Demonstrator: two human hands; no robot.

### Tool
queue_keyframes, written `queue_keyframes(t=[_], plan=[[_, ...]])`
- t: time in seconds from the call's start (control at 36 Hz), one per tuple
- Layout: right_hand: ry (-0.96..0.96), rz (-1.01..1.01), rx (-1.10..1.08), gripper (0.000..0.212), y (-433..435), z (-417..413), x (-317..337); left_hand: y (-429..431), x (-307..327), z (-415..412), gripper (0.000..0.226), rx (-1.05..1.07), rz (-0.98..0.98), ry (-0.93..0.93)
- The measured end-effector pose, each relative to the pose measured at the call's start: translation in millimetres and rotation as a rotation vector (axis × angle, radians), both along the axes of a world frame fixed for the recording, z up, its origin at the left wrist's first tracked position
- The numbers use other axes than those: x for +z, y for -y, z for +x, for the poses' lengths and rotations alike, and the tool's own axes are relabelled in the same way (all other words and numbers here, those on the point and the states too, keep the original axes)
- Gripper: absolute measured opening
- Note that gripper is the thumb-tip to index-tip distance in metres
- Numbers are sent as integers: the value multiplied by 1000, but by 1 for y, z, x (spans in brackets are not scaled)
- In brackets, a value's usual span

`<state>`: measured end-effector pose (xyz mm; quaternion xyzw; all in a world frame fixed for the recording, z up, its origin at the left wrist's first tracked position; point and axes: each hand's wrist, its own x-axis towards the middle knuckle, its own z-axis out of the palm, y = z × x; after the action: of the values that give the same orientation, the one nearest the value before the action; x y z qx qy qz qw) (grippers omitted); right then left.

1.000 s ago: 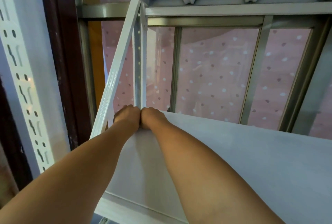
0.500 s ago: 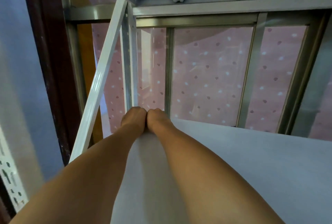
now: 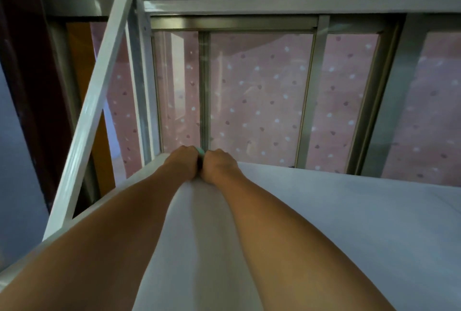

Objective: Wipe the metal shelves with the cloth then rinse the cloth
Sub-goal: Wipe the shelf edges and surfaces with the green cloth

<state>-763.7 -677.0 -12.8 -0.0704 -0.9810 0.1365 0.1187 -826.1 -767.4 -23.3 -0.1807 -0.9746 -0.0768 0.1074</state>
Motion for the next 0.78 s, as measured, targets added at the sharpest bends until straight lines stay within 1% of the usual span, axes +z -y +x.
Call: queue_keyframes(t=[0.14,0.28,0.58,0.78], plan=[[40,13,7,36,-24,17,4,-18,3,12,23,-31,25,22],[46,36,-22,35,-48,31,6,-43,1,22,23,-60,48,1],[34,7,-77,33,-103,64,1,-105,2,58,22,-145,-39,-30],[39,-8,-117,32,-150,88,3,-154,4,85,22,-163,-27,-40]])
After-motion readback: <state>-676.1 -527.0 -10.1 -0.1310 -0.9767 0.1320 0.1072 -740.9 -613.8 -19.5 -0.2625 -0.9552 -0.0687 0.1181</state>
